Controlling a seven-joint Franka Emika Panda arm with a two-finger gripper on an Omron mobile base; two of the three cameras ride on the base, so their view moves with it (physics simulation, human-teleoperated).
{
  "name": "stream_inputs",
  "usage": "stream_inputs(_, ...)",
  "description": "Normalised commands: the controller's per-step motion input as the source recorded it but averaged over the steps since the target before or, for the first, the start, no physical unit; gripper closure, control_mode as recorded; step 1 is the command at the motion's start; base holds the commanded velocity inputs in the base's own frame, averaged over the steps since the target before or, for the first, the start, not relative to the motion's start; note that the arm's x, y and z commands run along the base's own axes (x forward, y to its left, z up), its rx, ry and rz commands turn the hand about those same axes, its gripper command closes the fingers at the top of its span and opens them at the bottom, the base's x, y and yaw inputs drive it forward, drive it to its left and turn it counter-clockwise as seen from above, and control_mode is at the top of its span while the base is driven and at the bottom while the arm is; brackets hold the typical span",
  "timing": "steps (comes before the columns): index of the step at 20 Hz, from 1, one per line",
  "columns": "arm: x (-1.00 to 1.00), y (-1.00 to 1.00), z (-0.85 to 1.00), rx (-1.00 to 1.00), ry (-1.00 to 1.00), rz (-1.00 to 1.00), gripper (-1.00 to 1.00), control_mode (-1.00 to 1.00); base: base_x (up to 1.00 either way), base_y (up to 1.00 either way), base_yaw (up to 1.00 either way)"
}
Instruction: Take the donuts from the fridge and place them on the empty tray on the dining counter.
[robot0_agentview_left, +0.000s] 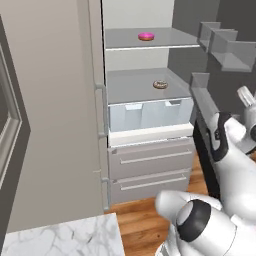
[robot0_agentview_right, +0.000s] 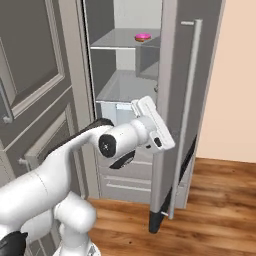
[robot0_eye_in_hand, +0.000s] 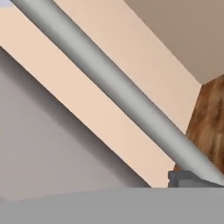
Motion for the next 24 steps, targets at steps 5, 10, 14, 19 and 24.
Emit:
stream_inputs(5, 0.38, -1.00, -0.08, 0.22, 0.00, 0.00, -1.00, -1.00, 0.00, 0.00, 0.00)
stream_inputs(10, 0.85, -1.00, -0.19, 0.14, 0.03, 0.05, -1.00, -1.00, 0.00, 0.00, 0.00)
stream_inputs(14, 1.00, -0.76, -0.05, 0.00, 0.01, 0.03, -1.00, -1.00, 0.00, 0.00, 0.00)
stream_inputs(19, 1.00, -0.68, 0.00, -0.01, 0.00, 0.00, -1.00, -1.00, 0.00, 0.00, 0.00)
stream_inputs(24, 0.16, -0.35, 0.39, 0.01, 0.02, 0.00, -1.00, -1.00, 0.00, 0.00, 0.00)
